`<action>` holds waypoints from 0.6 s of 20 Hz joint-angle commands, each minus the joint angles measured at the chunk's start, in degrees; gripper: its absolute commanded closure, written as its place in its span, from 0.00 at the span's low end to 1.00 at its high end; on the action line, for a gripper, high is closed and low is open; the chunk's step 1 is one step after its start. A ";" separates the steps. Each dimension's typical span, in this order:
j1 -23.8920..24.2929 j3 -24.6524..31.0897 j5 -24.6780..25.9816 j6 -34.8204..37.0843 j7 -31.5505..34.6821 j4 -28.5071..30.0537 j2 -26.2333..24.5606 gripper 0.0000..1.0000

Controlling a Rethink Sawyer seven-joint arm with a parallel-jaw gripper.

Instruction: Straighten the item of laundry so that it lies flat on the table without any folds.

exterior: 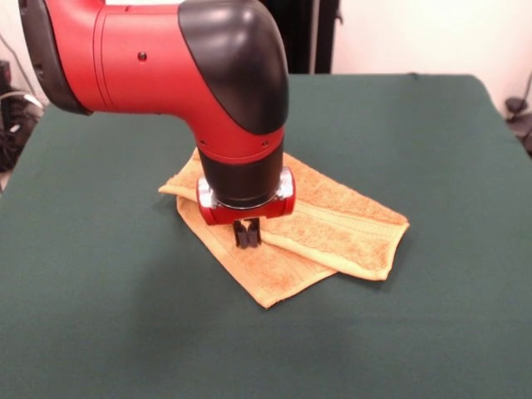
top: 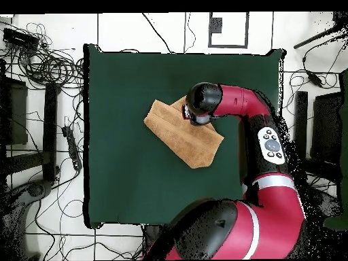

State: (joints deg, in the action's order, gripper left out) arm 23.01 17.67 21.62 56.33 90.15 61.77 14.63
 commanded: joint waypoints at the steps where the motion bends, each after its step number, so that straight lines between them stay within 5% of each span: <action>1: -2.14 3.48 -1.79 -2.67 1.58 6.65 -0.21 1.00; 12: -7.58 4.41 -7.50 0.65 6.66 8.36 3.47 1.00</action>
State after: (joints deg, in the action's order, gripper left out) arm 18.56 17.67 17.27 56.33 90.15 63.81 18.00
